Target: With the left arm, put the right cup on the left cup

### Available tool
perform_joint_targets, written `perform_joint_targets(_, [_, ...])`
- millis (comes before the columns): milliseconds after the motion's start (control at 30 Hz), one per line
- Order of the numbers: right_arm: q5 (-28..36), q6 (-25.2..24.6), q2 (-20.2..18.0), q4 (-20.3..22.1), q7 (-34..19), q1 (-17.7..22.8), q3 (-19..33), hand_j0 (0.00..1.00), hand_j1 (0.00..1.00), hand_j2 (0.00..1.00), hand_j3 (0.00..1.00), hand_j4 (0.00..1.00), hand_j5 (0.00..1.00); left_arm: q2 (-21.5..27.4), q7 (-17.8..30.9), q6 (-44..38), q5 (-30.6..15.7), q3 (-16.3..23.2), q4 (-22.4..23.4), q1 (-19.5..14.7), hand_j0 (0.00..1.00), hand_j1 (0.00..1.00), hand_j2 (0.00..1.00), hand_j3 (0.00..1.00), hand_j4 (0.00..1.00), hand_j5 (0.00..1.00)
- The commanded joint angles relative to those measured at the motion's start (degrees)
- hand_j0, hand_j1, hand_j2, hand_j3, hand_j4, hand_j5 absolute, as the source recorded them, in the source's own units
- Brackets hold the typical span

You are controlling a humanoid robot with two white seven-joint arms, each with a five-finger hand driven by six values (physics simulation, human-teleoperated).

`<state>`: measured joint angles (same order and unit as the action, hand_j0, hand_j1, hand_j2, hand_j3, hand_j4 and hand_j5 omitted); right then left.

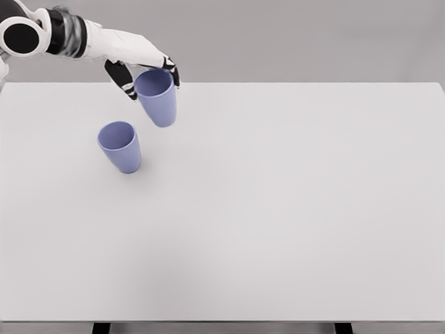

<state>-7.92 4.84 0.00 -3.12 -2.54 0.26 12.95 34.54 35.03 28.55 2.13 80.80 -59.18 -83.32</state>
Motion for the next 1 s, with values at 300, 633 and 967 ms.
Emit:
perform_joint_targets(300, [0.0,0.0,0.0,0.0,0.0,0.0,0.0,1.0,1.0,1.0,1.0,1.0,1.0,3.9,0.0,0.0,-0.4,-0.4,-2.0,-0.5,0.74,0.74,0.74,0.74,0.74,0.74])
perform_joint_targets(633, [0.0,0.0,0.0,0.0,0.0,0.0,0.0,1.0,1.0,1.0,1.0,1.0,1.0,6.3,0.0,0.0,-0.4,-1.1,-2.8,-0.4,0.74,0.74,0.74,0.74,0.74,0.74])
perform_joint_targets(967, [0.0,0.0,0.0,0.0,0.0,0.0,0.0,1.0,1.0,1.0,1.0,1.0,1.0,9.1,0.0,0.0,-0.5,-1.8,-3.0,-0.5,0.74,0.74,0.74,0.74,0.74,0.74])
